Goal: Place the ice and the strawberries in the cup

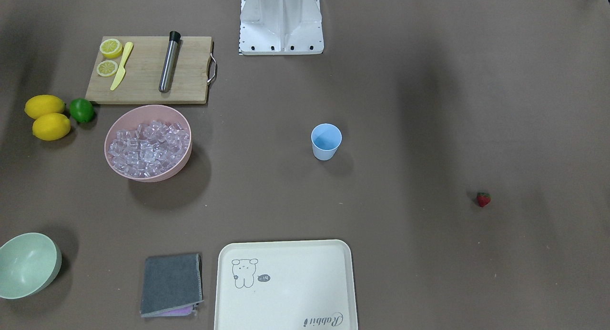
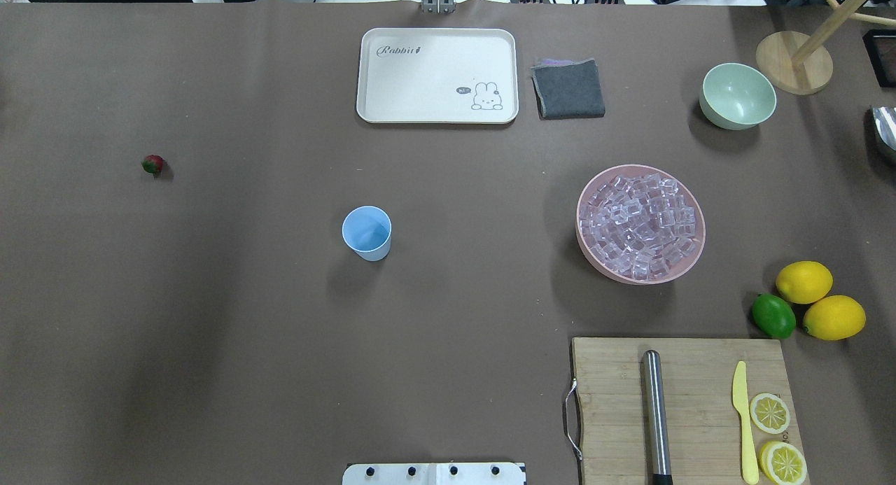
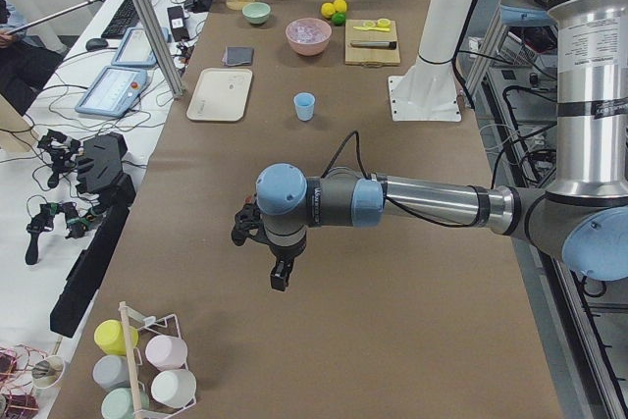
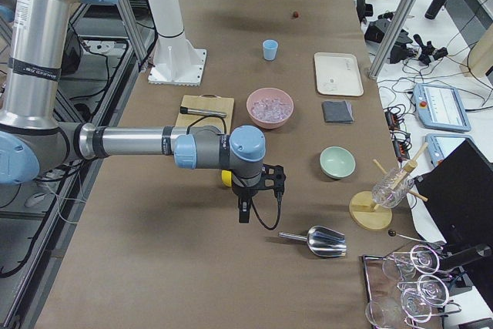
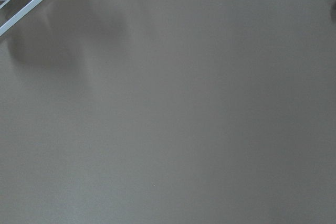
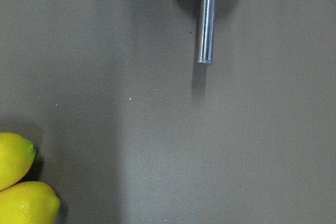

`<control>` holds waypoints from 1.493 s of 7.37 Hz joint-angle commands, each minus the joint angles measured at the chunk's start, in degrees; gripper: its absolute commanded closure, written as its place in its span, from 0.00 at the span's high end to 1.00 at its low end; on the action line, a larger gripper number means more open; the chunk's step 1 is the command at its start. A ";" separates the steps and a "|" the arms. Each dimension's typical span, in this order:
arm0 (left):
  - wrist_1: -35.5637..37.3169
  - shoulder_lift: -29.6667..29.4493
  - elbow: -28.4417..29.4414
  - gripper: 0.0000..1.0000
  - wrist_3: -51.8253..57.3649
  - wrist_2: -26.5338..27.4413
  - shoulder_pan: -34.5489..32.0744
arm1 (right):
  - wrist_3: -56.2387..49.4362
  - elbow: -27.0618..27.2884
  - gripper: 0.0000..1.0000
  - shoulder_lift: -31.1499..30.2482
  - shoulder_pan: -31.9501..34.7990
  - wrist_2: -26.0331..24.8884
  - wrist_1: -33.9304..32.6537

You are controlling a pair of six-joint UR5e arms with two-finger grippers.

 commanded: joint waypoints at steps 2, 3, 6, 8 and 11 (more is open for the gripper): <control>-0.78 -2.09 -0.15 0.98 -0.51 0.02 -0.03 | 0.70 -0.60 1.00 -0.65 0.00 -0.72 8.94; -0.78 -2.45 -0.32 0.98 -0.69 -0.07 -0.03 | 0.79 0.09 1.00 -0.47 0.00 -0.55 9.30; -0.08 -3.07 -0.15 0.98 -0.86 -1.13 1.98 | 14.78 5.87 1.00 2.16 -1.83 1.56 9.04; -0.17 -3.07 -0.23 0.98 -0.86 -1.21 3.22 | 24.89 8.87 1.00 4.69 -8.32 1.12 8.87; -0.52 -2.81 -0.06 0.98 -0.77 -1.22 3.31 | 53.00 10.73 1.00 12.59 -26.75 -8.52 8.87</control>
